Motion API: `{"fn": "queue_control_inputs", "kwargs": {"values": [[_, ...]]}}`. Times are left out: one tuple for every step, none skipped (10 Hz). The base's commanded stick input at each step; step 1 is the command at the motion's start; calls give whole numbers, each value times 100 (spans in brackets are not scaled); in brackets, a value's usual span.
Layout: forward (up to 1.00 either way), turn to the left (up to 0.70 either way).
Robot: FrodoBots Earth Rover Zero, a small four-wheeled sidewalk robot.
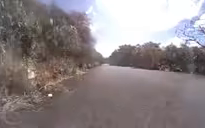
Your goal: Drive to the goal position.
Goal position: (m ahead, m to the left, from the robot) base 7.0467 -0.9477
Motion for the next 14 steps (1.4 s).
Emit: {"fn": "queue_control_inputs", "kwargs": {"values": [[50,0],[50,0],[50,0],[50,0],[50,0],[50,0],[50,0],[50,0],[50,0],[50,0],[50,0],[50,0],[50,0],[50,0]]}}
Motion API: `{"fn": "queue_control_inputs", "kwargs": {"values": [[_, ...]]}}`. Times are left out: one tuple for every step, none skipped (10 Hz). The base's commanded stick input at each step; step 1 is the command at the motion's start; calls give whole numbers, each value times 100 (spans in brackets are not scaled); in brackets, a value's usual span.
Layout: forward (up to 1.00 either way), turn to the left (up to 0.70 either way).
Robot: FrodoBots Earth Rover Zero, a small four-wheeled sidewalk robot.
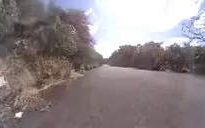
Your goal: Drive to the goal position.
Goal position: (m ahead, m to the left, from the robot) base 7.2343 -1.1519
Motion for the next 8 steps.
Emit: {"fn": "queue_control_inputs", "kwargs": {"values": [[50,0],[50,0],[50,0],[50,0],[50,0],[50,0],[50,0],[50,0]]}}
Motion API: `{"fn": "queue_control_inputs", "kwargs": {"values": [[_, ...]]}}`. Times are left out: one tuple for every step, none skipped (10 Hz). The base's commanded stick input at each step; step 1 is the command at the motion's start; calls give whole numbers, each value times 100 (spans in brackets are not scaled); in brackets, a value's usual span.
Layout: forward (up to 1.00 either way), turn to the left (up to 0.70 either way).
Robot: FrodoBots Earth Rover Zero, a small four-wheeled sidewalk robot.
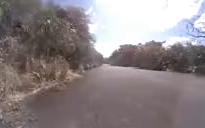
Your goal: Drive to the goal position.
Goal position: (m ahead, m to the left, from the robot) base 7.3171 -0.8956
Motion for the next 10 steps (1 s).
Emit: {"fn": "queue_control_inputs", "kwargs": {"values": [[50,0],[50,0],[50,0],[50,0],[50,0],[50,0],[50,0],[50,0],[50,0],[50,0]]}}
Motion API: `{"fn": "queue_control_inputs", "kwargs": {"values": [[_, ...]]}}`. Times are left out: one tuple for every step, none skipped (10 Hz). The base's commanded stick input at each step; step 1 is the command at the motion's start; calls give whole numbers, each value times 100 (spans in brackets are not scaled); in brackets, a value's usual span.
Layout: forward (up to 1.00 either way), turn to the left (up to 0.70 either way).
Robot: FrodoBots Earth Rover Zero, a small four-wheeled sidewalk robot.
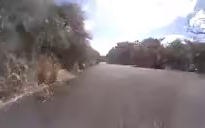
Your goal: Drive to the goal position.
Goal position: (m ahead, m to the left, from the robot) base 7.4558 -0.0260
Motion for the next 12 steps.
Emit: {"fn": "queue_control_inputs", "kwargs": {"values": [[50,0],[50,0],[50,0],[50,0],[50,0],[50,0],[50,0],[50,0],[50,0],[50,0],[50,0],[50,0]]}}
